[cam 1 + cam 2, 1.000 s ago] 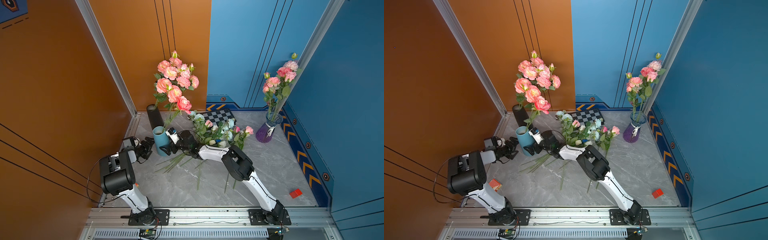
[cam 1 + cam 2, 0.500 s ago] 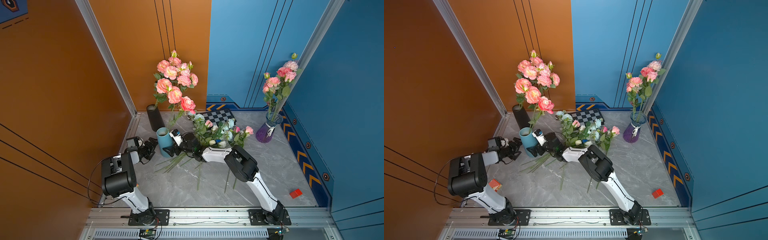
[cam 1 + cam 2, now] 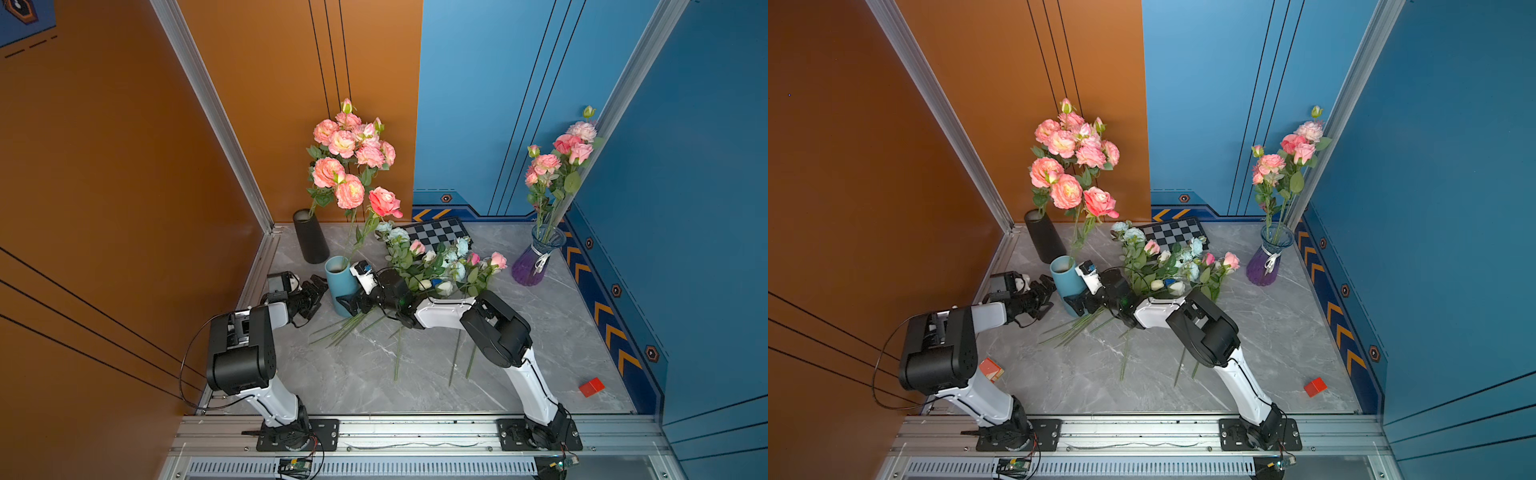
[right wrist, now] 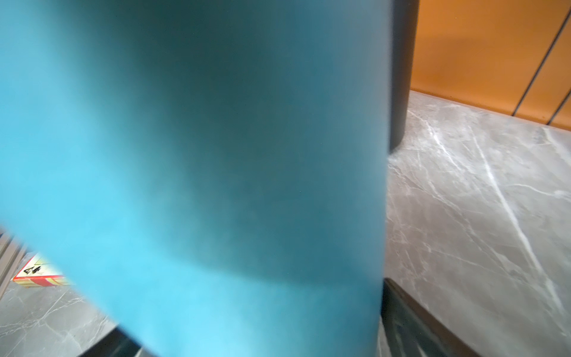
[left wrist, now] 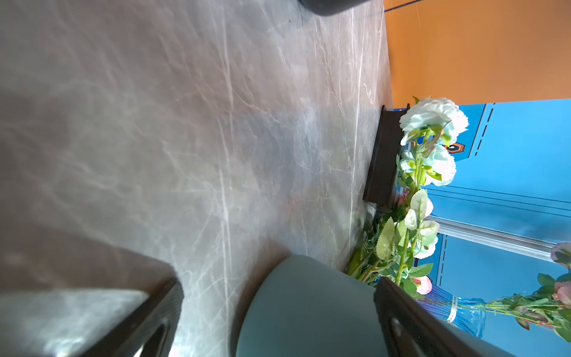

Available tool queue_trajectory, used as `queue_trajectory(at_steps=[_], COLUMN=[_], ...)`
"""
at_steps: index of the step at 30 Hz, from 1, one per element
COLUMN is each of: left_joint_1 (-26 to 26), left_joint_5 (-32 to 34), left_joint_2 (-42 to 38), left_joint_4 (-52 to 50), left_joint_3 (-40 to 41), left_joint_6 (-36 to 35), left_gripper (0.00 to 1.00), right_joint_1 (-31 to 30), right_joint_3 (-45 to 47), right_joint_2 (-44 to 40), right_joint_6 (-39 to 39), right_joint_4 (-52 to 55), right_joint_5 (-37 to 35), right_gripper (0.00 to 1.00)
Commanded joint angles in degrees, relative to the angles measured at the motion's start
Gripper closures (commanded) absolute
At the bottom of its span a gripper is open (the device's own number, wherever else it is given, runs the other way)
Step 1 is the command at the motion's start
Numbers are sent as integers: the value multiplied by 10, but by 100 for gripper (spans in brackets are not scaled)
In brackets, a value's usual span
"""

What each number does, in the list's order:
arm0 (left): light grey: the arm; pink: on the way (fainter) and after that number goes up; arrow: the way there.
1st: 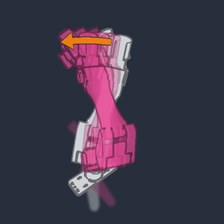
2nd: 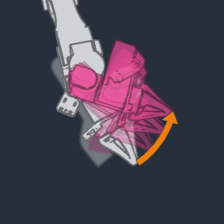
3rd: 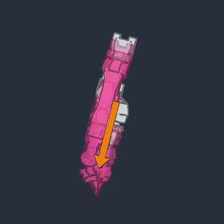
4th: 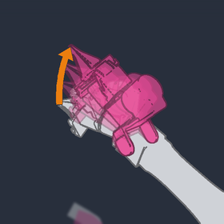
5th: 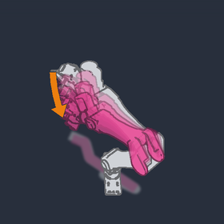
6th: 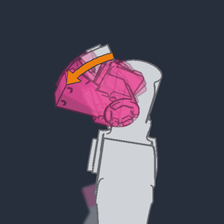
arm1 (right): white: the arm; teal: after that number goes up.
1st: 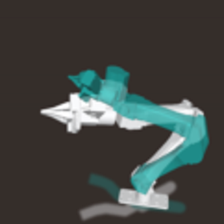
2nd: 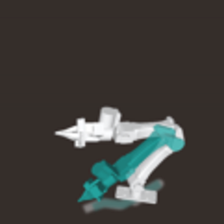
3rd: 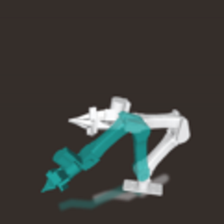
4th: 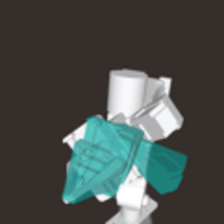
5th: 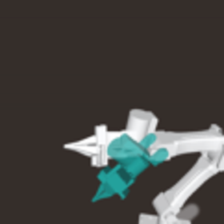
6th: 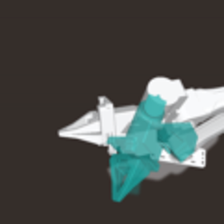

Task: Place the pink flowers into the vase
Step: Move the vase to the center of the board.

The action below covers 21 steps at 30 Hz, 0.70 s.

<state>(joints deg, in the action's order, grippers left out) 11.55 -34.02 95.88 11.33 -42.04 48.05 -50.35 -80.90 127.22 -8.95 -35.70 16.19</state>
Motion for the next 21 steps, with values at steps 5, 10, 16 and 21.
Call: queue_trajectory(at_steps=[5, 10, 16, 21], left_joint_1=[-77, -82, -85, -88], left_joint_5=[-1, 2, 4, 7], left_joint_2=[27, 20, 12, 12], left_joint_4=[-91, -91, -91, -91], left_joint_3=[17, 21, 31, 30], left_joint_6=[-19, -18, -19, -20], left_gripper=[1, 1, 1, 2], right_joint_1=[-31, -32, -33, -35], right_joint_3=[61, 82, 120, 142], right_joint_2=[-45, -50, -60, -68], right_joint_6=[19, 17, 16, 12], right_joint_4=[-30, -40, -61, -71], right_joint_5=[54, 53, 47, 42], right_gripper=[1, 2, 2, 2])
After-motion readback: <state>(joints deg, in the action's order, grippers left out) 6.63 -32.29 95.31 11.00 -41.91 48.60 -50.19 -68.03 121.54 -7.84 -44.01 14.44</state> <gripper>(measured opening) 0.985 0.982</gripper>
